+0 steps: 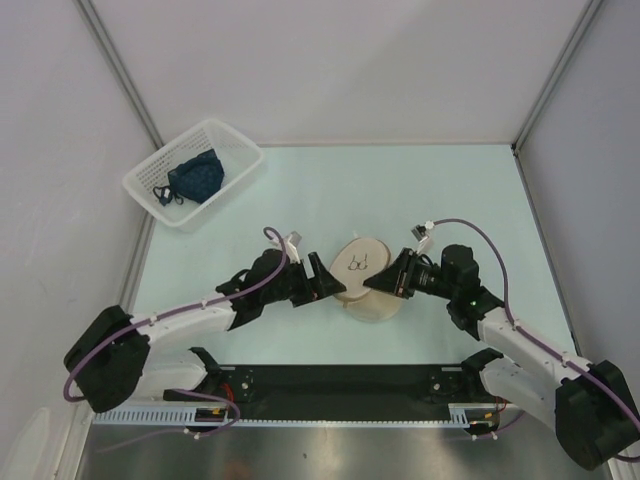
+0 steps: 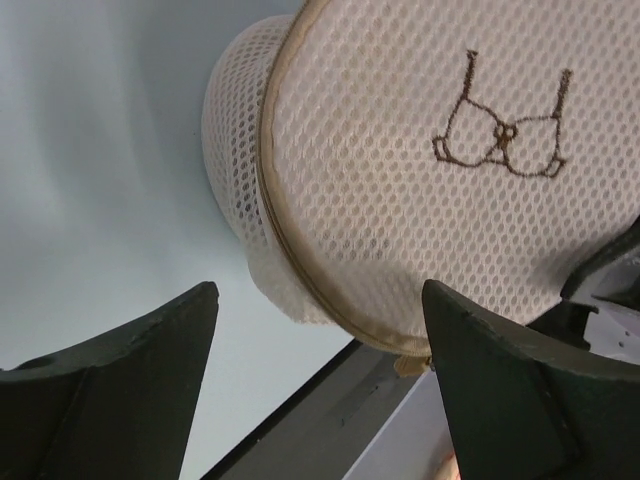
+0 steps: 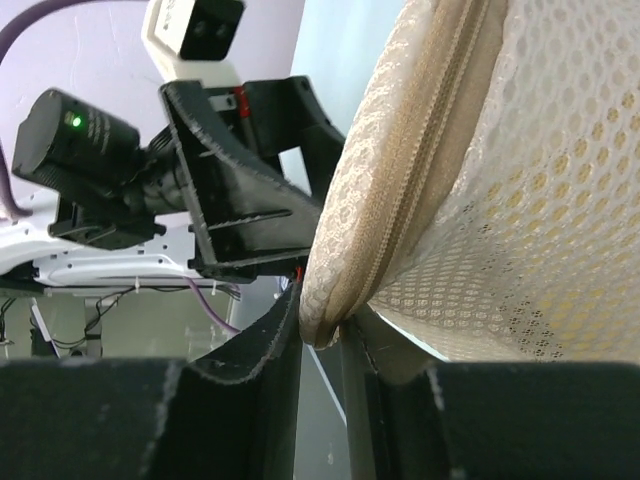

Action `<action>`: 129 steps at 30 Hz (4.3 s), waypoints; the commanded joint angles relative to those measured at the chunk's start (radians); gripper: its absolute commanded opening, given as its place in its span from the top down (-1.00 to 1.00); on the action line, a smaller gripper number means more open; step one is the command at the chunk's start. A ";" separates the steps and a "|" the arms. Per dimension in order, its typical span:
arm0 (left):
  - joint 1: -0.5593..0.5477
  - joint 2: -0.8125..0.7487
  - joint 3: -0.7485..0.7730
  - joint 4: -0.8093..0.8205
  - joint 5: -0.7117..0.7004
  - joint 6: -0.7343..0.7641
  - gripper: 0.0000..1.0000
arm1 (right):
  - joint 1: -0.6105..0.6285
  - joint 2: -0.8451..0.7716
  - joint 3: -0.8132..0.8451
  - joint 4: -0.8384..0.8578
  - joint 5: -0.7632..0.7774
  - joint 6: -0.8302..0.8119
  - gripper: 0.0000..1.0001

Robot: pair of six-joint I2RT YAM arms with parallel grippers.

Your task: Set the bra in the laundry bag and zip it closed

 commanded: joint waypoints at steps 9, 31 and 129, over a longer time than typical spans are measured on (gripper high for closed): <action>0.039 0.092 0.108 0.099 0.002 0.122 0.89 | -0.002 0.011 0.058 -0.160 -0.011 -0.167 0.38; -0.038 -0.320 0.128 -0.403 -0.353 0.018 1.00 | 0.574 -0.037 0.282 -0.464 0.777 -0.320 -0.37; -0.315 -0.379 0.197 -0.581 -0.733 -0.039 1.00 | 0.814 0.020 0.197 -0.539 1.161 0.025 1.00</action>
